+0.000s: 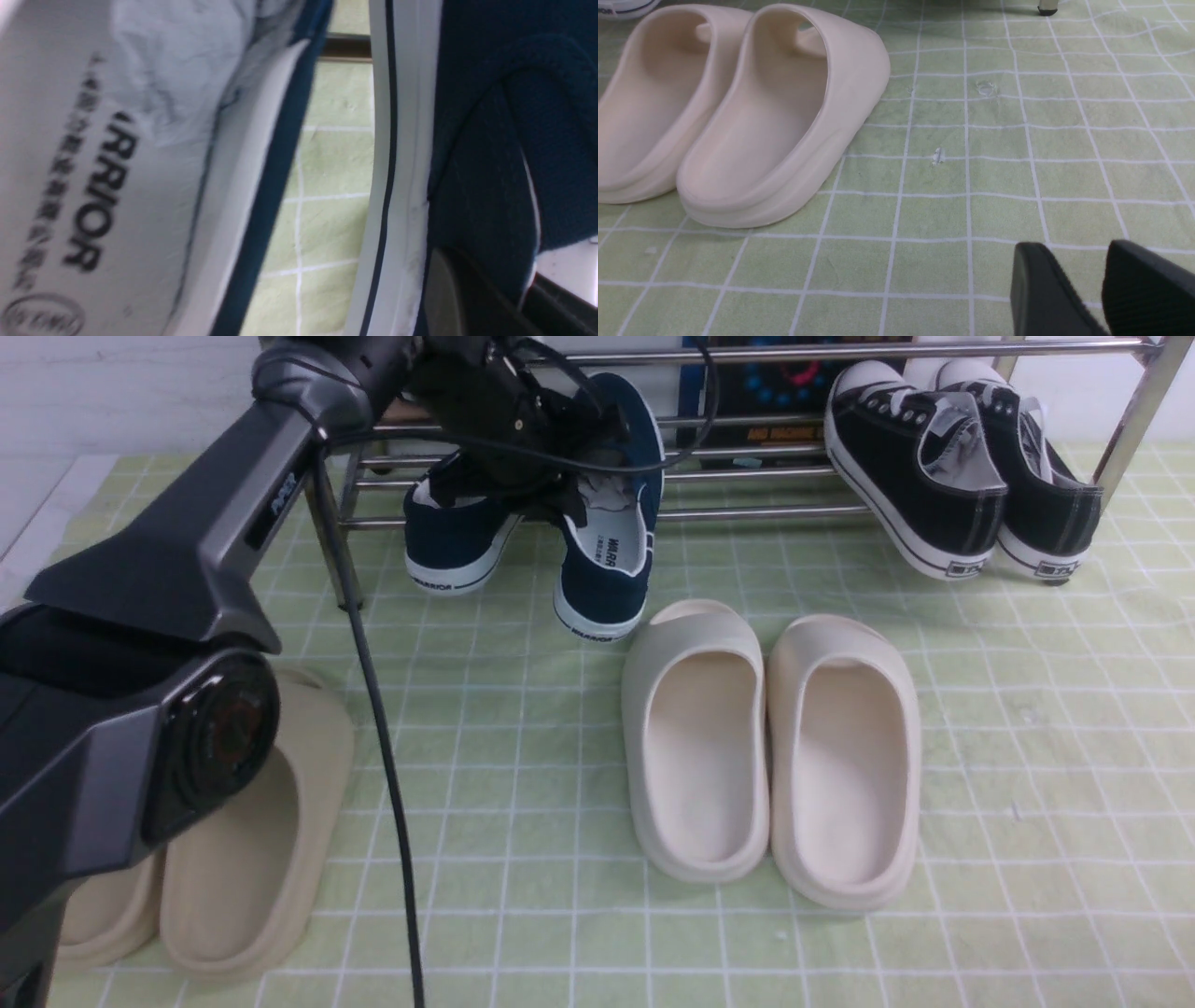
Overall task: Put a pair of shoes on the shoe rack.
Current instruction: Use the left arm to put a shoe into the shoe rack
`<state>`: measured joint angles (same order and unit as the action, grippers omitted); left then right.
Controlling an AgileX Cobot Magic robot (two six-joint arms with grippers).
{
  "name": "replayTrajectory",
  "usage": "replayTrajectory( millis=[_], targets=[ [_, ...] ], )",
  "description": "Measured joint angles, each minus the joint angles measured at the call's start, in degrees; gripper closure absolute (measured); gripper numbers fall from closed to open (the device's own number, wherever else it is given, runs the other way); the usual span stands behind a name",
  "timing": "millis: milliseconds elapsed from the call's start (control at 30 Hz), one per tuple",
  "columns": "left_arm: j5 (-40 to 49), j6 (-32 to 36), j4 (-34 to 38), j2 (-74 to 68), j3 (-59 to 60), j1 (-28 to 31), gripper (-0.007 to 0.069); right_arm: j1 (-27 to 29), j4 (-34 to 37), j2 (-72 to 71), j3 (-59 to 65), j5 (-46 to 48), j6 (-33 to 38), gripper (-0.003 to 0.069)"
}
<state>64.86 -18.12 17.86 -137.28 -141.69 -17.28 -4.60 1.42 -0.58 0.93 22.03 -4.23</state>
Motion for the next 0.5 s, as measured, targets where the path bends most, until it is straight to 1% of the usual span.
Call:
replayTrajectory(
  millis=[67,233,367,400,500],
  targets=[
    [-0.69,0.16,0.08,-0.05,0.00,-0.05,0.0622,0.00,0.00,0.00,0.00,0.00,0.00,0.0419],
    [-7.03,0.77,0.15,-0.17,-0.05,0.00,0.0622,0.00,0.00,0.00,0.00,0.00,0.00,0.0419],
    [-9.69,0.82,0.15,-0.75,-0.05,0.00,0.0620,0.00,0.00,0.00,0.00,0.00,0.00,0.0419],
    [-9.96,0.82,0.15,-1.00,-0.05,0.00,0.0613,0.00,0.00,0.00,0.00,0.00,0.00,0.0419],
    [-10.43,1.57,0.15,-1.68,-0.05,0.00,0.0554,0.00,0.00,0.00,0.00,0.00,0.00,0.0419]
  ],
)
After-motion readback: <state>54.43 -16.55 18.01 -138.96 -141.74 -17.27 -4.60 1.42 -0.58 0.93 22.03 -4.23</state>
